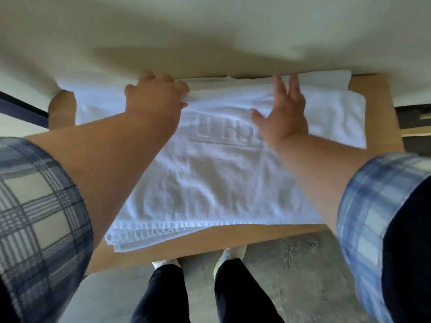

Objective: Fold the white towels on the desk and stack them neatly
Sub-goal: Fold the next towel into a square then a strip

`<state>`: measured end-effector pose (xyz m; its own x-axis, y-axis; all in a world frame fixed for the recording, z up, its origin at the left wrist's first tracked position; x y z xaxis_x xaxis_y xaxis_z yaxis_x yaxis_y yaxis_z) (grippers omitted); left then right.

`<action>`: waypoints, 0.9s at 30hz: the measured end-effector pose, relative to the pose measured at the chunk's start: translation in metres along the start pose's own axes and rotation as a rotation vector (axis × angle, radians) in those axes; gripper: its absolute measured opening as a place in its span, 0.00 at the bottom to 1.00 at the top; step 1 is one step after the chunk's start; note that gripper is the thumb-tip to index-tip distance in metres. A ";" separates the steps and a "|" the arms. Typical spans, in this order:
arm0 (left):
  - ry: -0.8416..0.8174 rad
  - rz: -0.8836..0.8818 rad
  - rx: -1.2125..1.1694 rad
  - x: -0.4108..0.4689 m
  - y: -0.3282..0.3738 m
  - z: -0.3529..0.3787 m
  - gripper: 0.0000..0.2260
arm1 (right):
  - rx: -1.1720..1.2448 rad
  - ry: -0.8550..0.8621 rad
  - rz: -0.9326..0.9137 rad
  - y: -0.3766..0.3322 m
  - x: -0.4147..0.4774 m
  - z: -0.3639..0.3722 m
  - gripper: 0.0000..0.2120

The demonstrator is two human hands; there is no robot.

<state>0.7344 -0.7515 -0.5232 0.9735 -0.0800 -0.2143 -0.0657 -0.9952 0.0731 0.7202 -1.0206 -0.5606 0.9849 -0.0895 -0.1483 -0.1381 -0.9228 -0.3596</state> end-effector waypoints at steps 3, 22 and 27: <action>-0.024 0.014 -0.130 -0.016 -0.003 0.006 0.11 | -0.261 -0.332 -0.019 0.015 0.052 -0.015 0.42; -0.095 0.167 -0.206 -0.193 0.089 -0.171 0.13 | 0.098 -0.193 -0.437 -0.078 -0.168 -0.193 0.38; -0.033 0.170 -0.227 -0.238 0.101 -0.238 0.15 | 0.095 -0.182 -0.619 -0.113 -0.201 -0.249 0.43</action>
<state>0.5481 -0.8192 -0.2332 0.9450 -0.2497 -0.2112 -0.1726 -0.9294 0.3263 0.5642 -0.9918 -0.2612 0.8528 0.5208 -0.0382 0.4325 -0.7454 -0.5073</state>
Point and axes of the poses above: each hand's wrist, its own x-axis towards the middle knuckle, its own z-axis out of the palm, y = z × x, the point moved 4 cm from there along x, towards the middle knuckle, and after that the axes turned 4 degrees about -z, right-handed, at the moved point
